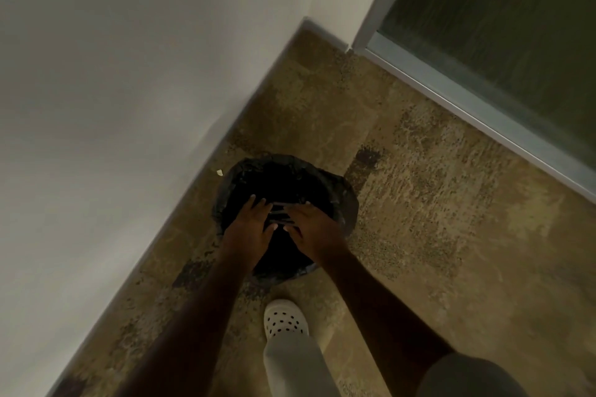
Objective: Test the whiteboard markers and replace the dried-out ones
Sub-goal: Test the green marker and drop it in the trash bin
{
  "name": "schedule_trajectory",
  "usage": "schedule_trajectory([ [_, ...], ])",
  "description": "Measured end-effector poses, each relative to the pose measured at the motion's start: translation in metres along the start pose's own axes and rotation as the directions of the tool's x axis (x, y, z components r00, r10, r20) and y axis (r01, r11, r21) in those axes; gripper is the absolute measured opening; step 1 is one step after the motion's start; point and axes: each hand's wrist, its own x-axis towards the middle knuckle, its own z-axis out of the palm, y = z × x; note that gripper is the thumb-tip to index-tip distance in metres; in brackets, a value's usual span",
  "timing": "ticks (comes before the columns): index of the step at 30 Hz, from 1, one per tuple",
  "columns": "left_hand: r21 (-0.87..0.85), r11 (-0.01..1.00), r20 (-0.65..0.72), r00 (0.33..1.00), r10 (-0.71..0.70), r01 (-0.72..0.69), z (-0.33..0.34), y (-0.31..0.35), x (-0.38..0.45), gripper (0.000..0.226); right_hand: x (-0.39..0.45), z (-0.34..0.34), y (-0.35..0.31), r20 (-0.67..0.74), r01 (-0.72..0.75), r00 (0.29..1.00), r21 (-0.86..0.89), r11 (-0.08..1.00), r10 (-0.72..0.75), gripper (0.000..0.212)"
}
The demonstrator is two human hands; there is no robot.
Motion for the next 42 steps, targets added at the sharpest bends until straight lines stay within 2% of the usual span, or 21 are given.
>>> schedule_trajectory([
  [2, 0.110, 0.991, -0.048, 0.996, 0.078, -0.072, -0.004, 0.002, -0.001, 0.056, 0.002, 0.000, -0.002, -0.021, 0.027, 0.999, -0.097, 0.995, -0.030, 0.053],
  [4, 0.311, 0.936, -0.079, 0.977, 0.198, -0.165, -0.010, 0.003, -0.001, 0.059, 0.003, -0.001, -0.006, 0.002, 0.014, 1.000, -0.175, 0.985, -0.014, 0.066],
  [7, 0.435, 0.884, -0.107, 0.966, 0.237, -0.169, -0.014, 0.006, -0.003, 0.069, 0.004, -0.008, -0.013, -0.007, -0.024, 1.000, -0.220, 0.975, 0.023, 0.077],
  [10, 0.436, 0.893, -0.152, 0.969, 0.195, -0.111, -0.020, 0.010, -0.007, 0.074, 0.004, -0.016, -0.018, -0.028, -0.050, 0.999, -0.234, 0.971, 0.045, 0.084],
  [18, 0.476, 0.877, -0.144, 0.978, 0.149, -0.064, -0.055, 0.029, -0.025, 0.084, -0.004, -0.058, -0.035, -0.054, -0.150, 0.989, -0.287, 0.946, 0.140, 0.102],
  [34, 0.514, 0.857, -0.209, 0.963, 0.172, -0.042, -0.160, 0.079, -0.094, 0.086, -0.043, -0.163, -0.123, -0.083, -0.132, 0.990, -0.314, 0.940, 0.111, 0.102],
  [42, 0.462, 0.887, -0.220, 0.968, 0.117, -0.002, -0.223, 0.137, -0.164, 0.085, -0.085, -0.226, -0.180, -0.147, -0.073, 0.989, -0.284, 0.956, 0.031, 0.090],
])
